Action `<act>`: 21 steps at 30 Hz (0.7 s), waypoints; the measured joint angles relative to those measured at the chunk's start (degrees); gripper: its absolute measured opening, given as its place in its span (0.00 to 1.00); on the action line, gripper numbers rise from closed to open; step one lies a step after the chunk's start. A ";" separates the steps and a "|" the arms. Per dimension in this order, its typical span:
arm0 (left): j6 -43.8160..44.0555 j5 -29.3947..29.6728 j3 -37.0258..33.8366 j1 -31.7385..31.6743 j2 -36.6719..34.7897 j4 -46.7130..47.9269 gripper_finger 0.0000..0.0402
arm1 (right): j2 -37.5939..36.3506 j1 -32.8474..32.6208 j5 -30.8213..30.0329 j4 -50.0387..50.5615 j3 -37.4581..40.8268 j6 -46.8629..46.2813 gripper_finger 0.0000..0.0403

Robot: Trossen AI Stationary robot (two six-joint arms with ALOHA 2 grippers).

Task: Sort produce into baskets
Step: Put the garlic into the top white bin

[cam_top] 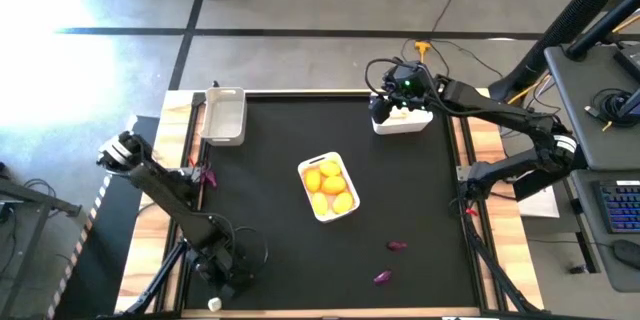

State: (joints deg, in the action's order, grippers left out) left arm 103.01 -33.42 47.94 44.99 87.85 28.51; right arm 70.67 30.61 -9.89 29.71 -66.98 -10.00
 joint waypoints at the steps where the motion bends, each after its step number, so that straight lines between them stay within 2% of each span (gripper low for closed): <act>1: 0.31 -0.59 0.00 0.00 -0.60 -0.09 0.00 | 0.00 0.00 0.00 0.00 0.00 0.04 0.57; 4: 2.88 -5.93 0.00 0.02 -0.92 0.11 0.01 | 0.00 0.00 0.00 0.00 0.00 -0.05 0.57; 7: 4.00 -10.71 0.00 0.07 0.20 -0.30 0.06 | 0.00 0.00 0.00 0.00 0.00 -0.21 0.57; 10: 4.07 -11.05 0.00 0.08 2.13 -1.70 0.15 | 0.00 -0.01 0.01 0.02 0.00 -0.92 0.57; 16: 6.43 -10.55 -0.04 0.44 7.20 -12.90 0.35 | 0.00 -0.49 0.00 0.20 0.02 -2.03 0.57; 21: 8.56 -10.53 -0.11 1.82 9.60 -13.79 0.46 | 0.00 -1.07 0.00 0.11 0.07 -2.03 0.57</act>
State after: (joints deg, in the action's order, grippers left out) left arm 111.57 -43.96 47.83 46.81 97.45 14.72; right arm 70.67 29.54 -9.89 29.82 -66.92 -12.03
